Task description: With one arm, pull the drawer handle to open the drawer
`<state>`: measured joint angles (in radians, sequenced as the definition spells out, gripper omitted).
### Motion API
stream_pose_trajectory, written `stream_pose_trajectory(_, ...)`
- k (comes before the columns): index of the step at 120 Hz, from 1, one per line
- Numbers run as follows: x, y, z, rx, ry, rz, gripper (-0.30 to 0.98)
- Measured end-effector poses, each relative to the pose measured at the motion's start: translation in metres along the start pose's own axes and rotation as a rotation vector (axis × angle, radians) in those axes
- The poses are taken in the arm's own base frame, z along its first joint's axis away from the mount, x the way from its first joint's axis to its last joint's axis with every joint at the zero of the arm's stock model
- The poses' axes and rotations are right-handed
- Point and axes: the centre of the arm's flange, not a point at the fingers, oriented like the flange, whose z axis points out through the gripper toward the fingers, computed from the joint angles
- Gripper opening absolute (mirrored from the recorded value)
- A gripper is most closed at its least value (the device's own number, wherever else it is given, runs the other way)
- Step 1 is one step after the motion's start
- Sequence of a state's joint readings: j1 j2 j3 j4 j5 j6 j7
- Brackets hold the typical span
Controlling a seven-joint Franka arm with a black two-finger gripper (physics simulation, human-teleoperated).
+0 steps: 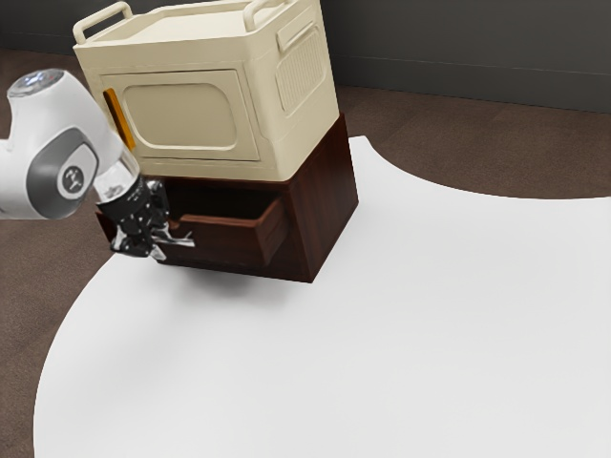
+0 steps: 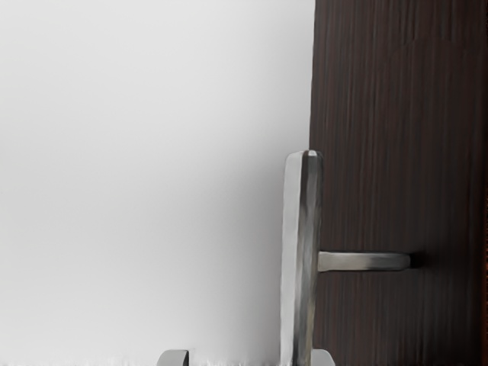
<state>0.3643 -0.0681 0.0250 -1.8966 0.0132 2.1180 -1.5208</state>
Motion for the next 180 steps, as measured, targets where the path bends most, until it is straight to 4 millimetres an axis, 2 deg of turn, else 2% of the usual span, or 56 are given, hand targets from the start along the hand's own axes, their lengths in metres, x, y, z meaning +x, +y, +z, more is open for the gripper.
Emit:
stream_pose_trajectory(61, -0.005, -0.028, -0.009, -0.020, -0.005, 0.007, 0.12)
stream_pose_trajectory(98, -0.001, -0.046, -0.015, -0.029, -0.006, 0.002, 0.12)
stream_pose_trajectory(114, 0.008, -0.051, -0.018, -0.035, -0.002, -0.014, 0.12)
stream_pose_trajectory(138, 0.005, -0.055, -0.022, -0.044, -0.004, -0.009, 0.16)
stream_pose_trajectory(180, 0.004, -0.074, -0.028, -0.047, -0.007, -0.009, 0.19)
